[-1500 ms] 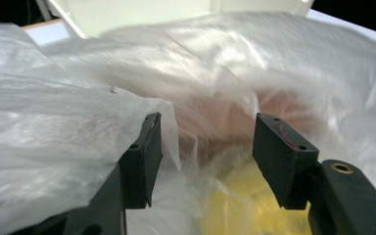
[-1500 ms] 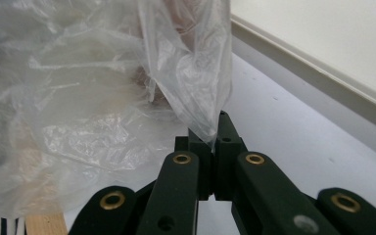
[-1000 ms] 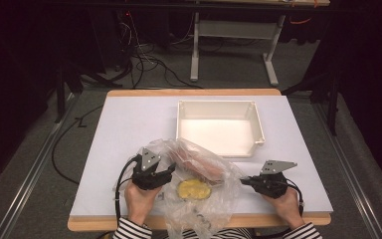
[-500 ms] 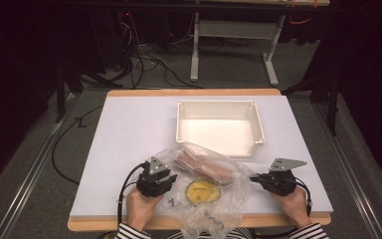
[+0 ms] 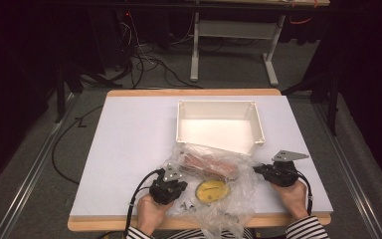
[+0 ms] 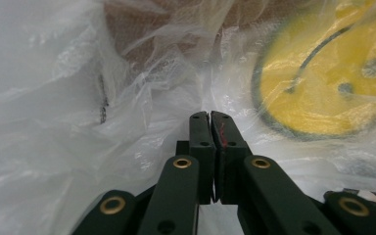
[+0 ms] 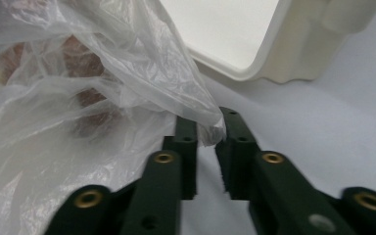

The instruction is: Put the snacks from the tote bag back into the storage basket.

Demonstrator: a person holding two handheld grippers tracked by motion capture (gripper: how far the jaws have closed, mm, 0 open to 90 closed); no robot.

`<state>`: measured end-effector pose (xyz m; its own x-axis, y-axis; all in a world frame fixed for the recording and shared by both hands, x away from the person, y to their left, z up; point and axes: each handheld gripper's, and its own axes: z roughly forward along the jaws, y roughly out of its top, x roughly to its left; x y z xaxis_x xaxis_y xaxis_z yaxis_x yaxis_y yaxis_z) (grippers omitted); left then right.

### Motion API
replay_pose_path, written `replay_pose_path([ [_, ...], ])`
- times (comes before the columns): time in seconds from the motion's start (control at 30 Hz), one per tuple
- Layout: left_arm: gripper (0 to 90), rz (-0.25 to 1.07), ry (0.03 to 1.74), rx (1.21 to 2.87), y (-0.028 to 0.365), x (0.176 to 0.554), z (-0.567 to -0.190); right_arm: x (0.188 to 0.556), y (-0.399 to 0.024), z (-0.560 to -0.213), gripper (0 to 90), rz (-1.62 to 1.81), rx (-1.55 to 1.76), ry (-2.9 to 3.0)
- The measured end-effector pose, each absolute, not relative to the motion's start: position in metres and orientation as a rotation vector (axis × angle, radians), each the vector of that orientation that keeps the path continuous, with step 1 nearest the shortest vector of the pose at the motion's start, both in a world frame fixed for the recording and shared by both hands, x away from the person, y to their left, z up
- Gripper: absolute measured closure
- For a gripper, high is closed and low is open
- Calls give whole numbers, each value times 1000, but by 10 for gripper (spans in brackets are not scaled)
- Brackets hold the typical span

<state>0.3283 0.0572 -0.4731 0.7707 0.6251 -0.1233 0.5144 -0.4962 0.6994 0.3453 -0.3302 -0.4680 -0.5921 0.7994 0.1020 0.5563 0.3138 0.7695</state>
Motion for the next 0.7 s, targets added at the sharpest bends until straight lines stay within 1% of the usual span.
replay_pose_path([
  [0.1, 899, 183, 837, 2205, 55, 327, -475, 332, -334, -457, 675, 1189, 1191, 2226],
  [0.13, 900, 181, 834, 2205, 54, 327, -476, 321, -333, -448, 636, 1166, 1159, 2181],
  [0.17, 900, 181, 834, 2205, 54, 327, -476, 321, -333, -448, 636, 1166, 1159, 2181],
  [0.2, 900, 180, 833, 2204, 54, 328, -476, 311, -332, -440, 617, 1176, 1110, 2149],
  [0.37, 900, 189, 837, 2189, 54, 327, -475, 296, -325, -427, 609, 1252, 1008, 2154],
  [0.47, 900, 195, 834, 2164, 53, 327, -473, 287, -308, -421, 609, 1305, 899, 2209],
  [0.7, 900, 226, 808, 2144, 55, 321, -463, 296, -286, -437, 606, 1255, 859, 2359],
])
